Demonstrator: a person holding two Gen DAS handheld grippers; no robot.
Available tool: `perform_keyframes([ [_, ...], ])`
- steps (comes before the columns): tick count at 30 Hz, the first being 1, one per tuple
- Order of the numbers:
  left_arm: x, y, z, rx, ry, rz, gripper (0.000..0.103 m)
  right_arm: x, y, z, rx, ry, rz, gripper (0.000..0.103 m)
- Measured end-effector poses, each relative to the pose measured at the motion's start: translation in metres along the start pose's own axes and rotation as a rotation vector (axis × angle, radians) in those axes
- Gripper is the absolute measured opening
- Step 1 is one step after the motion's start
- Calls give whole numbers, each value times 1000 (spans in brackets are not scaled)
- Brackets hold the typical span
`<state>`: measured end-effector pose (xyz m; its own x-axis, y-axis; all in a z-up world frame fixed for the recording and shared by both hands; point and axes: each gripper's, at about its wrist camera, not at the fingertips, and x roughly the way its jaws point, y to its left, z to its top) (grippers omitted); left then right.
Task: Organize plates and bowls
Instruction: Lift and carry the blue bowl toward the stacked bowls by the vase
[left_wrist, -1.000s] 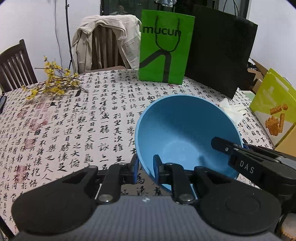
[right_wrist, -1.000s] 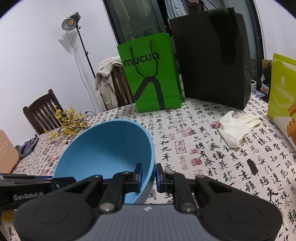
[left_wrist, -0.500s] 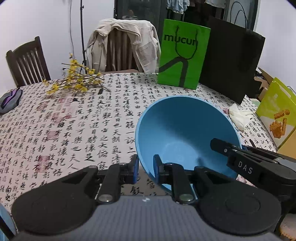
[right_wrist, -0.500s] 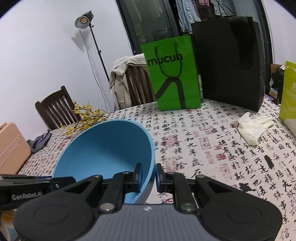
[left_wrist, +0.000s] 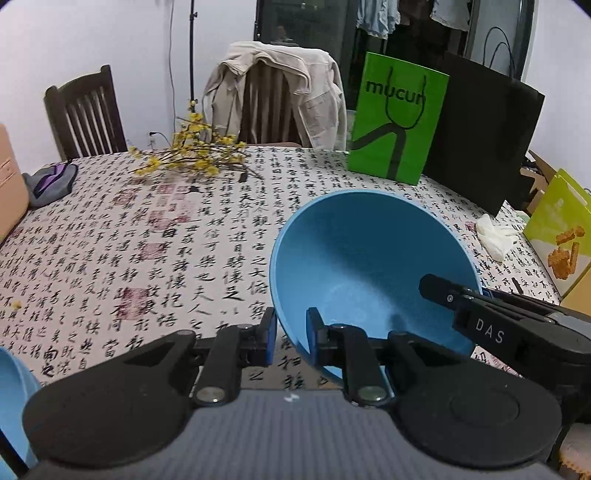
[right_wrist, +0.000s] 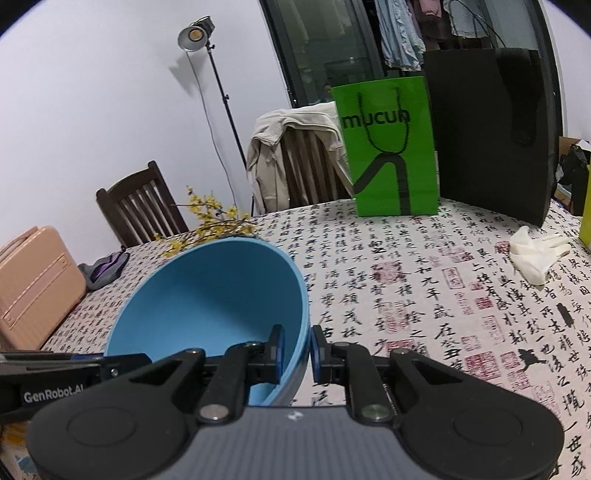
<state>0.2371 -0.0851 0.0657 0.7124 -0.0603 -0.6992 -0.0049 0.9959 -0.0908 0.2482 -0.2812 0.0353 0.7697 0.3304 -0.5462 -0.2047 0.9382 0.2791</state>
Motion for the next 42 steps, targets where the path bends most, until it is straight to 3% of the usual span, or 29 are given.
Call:
perform_keyframes([
  [42, -66, 133, -36, -99, -60, 30, 17, -10, 142, -35, -84, 5, 73, 14],
])
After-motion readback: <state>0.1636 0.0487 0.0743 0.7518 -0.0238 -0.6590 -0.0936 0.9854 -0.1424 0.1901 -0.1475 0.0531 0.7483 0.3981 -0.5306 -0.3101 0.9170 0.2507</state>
